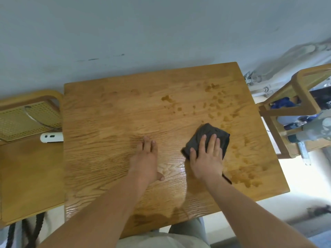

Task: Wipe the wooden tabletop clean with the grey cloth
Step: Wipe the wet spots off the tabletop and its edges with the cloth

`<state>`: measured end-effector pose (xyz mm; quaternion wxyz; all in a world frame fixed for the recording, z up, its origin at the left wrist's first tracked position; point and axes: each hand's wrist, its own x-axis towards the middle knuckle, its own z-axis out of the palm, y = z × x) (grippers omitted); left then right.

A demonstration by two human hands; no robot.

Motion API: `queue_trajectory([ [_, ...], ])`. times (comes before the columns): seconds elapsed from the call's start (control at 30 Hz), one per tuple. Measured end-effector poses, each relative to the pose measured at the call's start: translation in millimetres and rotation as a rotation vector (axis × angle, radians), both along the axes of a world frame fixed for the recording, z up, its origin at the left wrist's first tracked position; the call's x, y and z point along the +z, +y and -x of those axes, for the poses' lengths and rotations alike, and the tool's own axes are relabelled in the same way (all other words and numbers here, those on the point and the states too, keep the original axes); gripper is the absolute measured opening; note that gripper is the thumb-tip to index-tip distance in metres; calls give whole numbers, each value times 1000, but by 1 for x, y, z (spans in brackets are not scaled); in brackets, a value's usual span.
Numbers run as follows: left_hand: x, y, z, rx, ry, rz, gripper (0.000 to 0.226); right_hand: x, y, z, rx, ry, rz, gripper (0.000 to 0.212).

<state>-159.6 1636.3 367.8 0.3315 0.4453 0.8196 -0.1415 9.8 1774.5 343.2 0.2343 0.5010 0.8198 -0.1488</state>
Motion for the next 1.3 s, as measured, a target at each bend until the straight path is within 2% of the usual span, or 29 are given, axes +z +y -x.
queue_trajectory([
  [0.07,-1,0,0,11,13,-12,142,-4,-44,4,96,61,-13,74],
  [0.13,-2,-1,0,9,13,-23,139,-8,-71,-6,290,118,45,72],
  [0.23,-1,-2,1,-4,23,-22,141,-7,-40,-23,480,54,90,71],
  [0.3,-2,-1,2,-9,33,-17,143,-3,1,-25,397,-16,69,71],
  [0.37,-4,-1,1,-7,35,-17,145,3,33,-18,178,-89,74,73],
  [0.47,-3,-2,-1,6,33,-10,145,1,26,0,-20,-63,57,74],
  [0.57,2,4,-4,5,42,34,141,-3,-32,7,102,9,32,72],
  [0.63,13,12,4,-59,59,69,128,-5,-66,2,320,56,87,71],
  [0.73,30,29,34,-198,59,91,77,-3,-49,-2,545,13,192,72],
  [0.8,39,38,57,-226,72,116,58,0,-12,10,588,-51,183,73],
  [0.87,41,42,72,-197,69,90,55,6,24,31,488,-139,203,74],
  [0.97,36,42,92,-130,78,10,62,6,45,64,249,-133,201,75],
  [1.03,34,49,109,-111,79,39,81,3,36,74,203,-79,164,75],
  [1.1,31,59,124,-94,118,62,107,0,14,69,310,-29,140,73],
  [1.17,28,71,136,-41,162,110,128,-2,-6,56,515,-17,134,72],
  [1.3,19,87,153,82,93,180,145,-2,-6,52,806,-62,181,71],
])
